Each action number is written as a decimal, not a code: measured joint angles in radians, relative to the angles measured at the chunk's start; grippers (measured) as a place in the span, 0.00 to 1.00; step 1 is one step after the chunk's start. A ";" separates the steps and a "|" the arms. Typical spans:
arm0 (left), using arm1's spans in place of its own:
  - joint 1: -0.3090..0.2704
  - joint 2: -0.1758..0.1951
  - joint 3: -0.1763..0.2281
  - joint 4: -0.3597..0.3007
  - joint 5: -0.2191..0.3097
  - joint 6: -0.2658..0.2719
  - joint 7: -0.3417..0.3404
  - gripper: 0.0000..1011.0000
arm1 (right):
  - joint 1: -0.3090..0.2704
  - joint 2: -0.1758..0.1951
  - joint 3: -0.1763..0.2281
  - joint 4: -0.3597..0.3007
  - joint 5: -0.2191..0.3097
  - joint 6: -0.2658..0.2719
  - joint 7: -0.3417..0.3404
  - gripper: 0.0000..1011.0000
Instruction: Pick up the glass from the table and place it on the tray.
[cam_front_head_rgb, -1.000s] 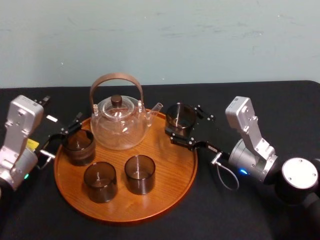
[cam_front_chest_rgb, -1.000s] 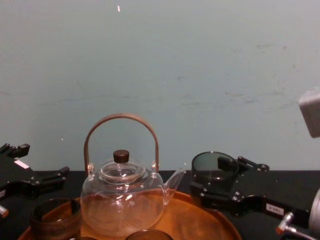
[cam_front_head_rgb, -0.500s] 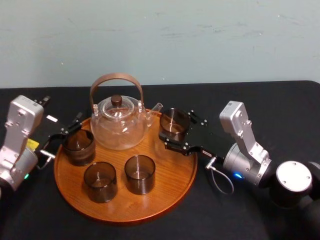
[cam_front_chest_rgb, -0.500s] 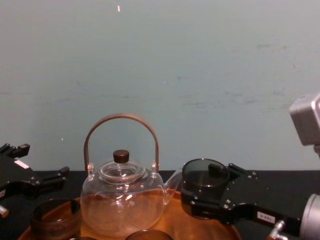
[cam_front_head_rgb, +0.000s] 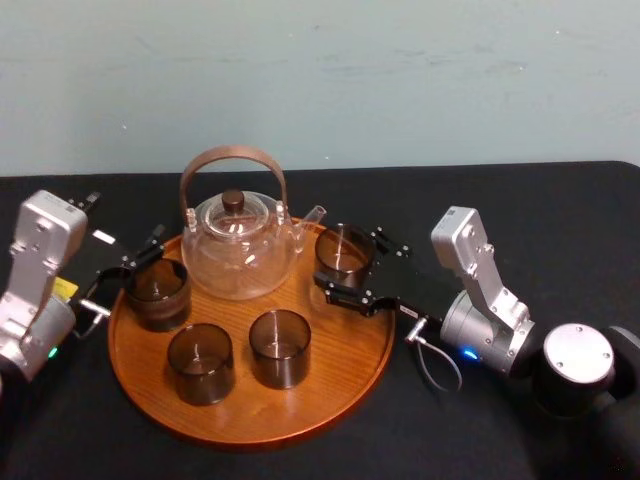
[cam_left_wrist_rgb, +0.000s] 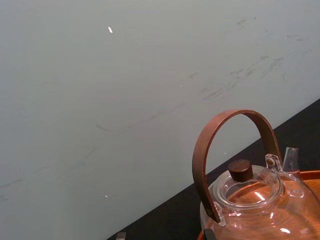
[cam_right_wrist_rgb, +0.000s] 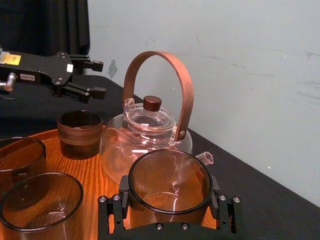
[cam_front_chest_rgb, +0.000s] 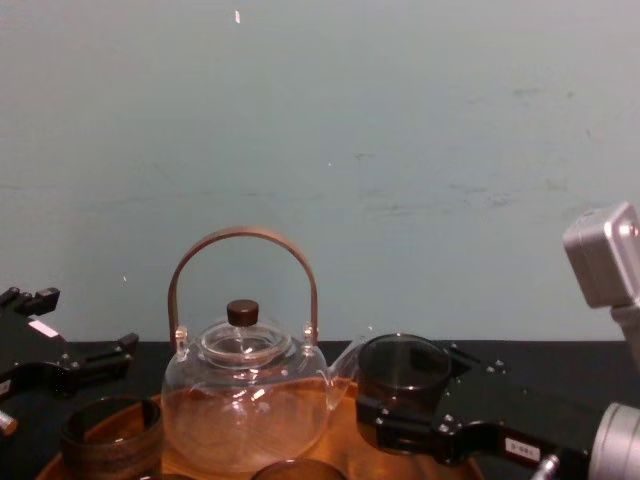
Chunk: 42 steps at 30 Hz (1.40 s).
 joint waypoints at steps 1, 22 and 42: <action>0.000 0.000 0.000 0.000 0.000 0.000 0.000 0.99 | 0.001 -0.001 0.000 0.004 0.000 -0.001 0.001 0.90; 0.000 0.000 0.000 0.000 0.000 0.000 0.000 0.99 | 0.043 -0.032 -0.011 0.115 -0.012 -0.021 0.006 0.90; 0.000 0.000 0.000 0.000 0.000 0.000 0.000 0.99 | 0.050 -0.037 -0.016 0.131 -0.023 -0.024 0.006 0.90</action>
